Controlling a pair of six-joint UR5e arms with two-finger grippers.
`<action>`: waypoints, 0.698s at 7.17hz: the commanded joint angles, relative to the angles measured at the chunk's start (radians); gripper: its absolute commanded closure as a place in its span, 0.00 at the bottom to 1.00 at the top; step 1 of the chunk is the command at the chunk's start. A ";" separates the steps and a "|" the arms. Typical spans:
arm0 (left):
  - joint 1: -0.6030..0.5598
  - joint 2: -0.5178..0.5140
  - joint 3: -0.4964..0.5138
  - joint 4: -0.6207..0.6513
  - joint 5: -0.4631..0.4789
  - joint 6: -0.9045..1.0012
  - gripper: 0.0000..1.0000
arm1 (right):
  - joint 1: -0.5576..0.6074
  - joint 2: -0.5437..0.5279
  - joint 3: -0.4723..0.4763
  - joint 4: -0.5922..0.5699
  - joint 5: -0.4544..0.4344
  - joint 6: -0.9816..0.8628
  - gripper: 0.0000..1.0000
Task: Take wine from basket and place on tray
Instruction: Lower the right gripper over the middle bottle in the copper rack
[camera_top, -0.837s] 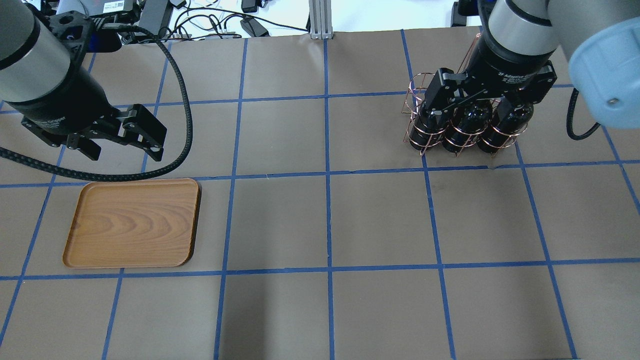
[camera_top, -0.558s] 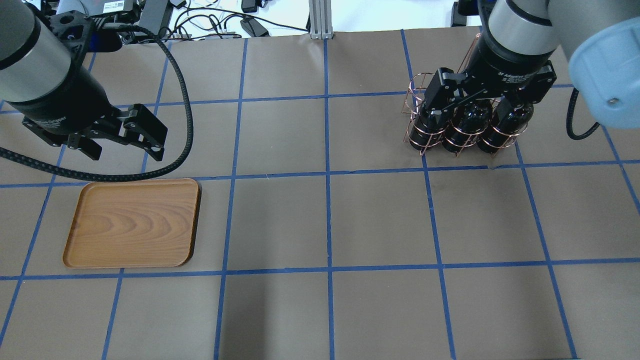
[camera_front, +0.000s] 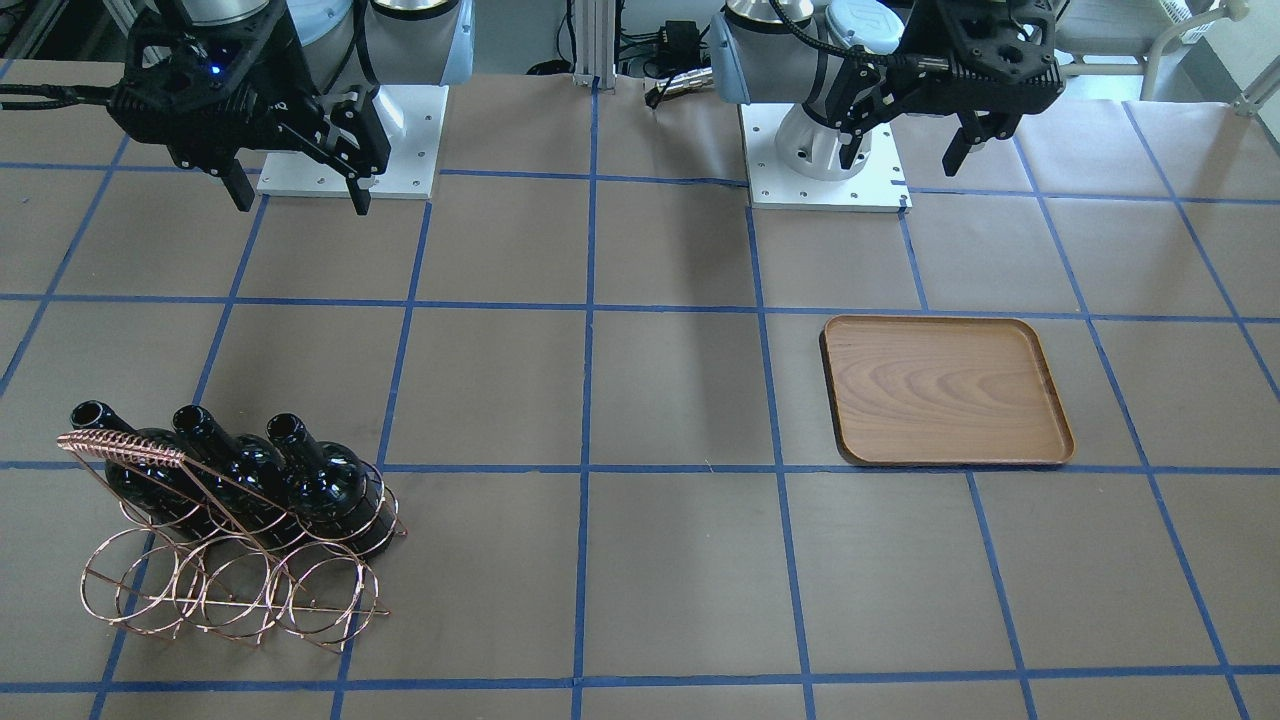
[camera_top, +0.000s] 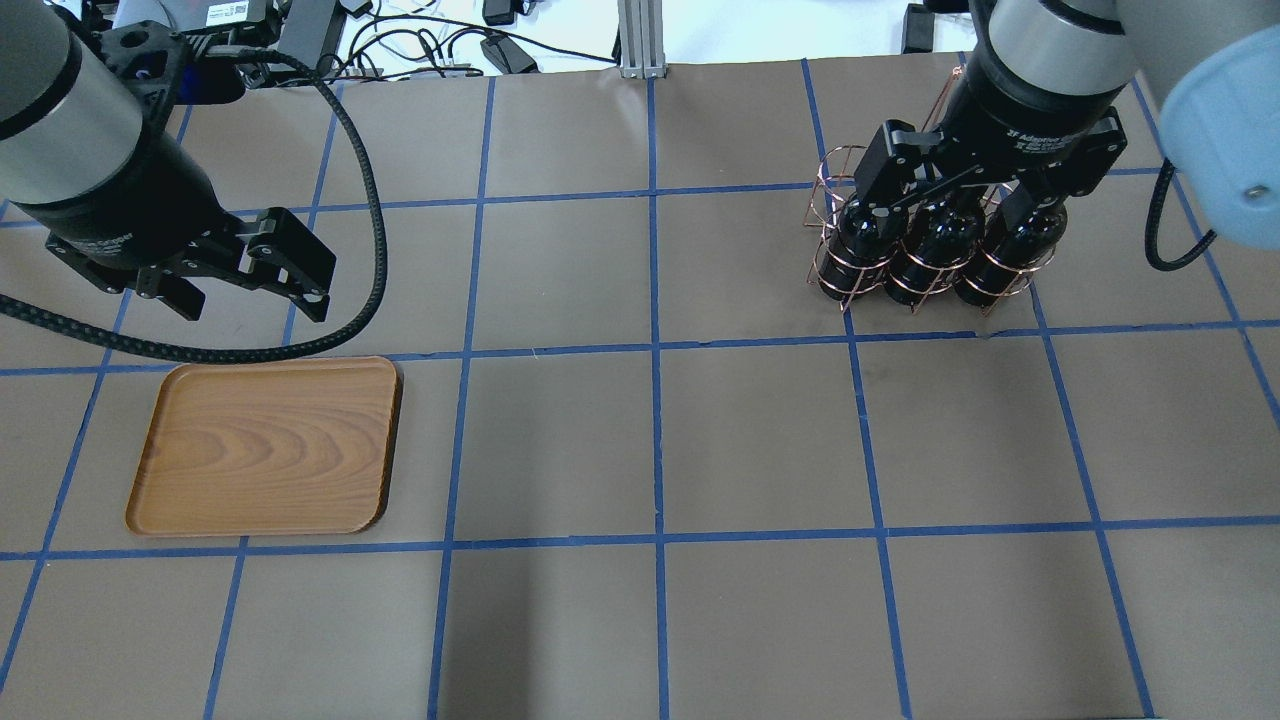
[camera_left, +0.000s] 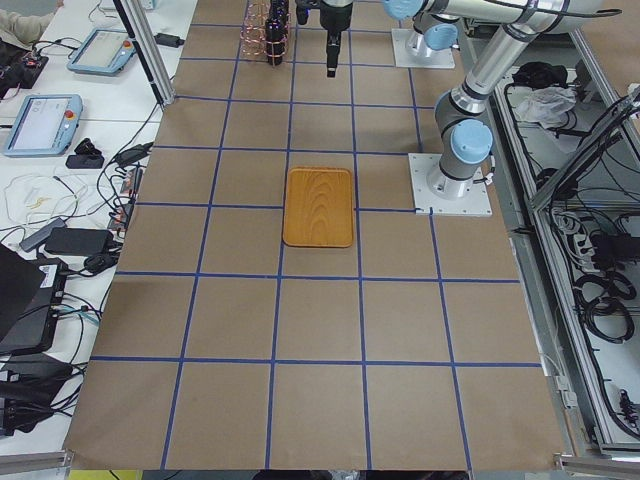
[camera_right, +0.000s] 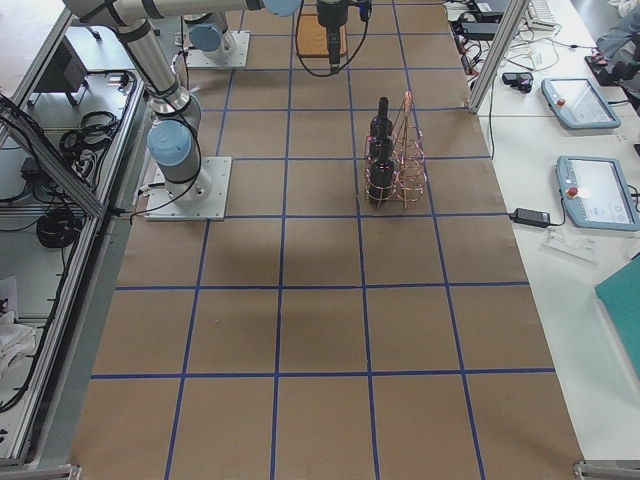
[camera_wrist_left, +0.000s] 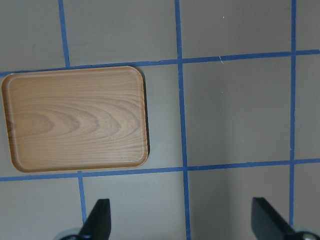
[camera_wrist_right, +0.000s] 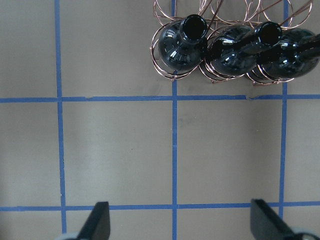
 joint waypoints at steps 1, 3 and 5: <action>0.001 0.003 0.000 -0.002 0.001 0.000 0.00 | -0.002 0.009 -0.010 0.023 0.007 -0.006 0.00; 0.003 0.001 0.000 0.001 -0.004 0.000 0.00 | -0.008 0.031 -0.012 -0.071 -0.011 -0.009 0.00; 0.001 0.003 0.000 0.000 -0.001 0.000 0.00 | -0.094 0.160 -0.042 -0.129 0.000 -0.016 0.00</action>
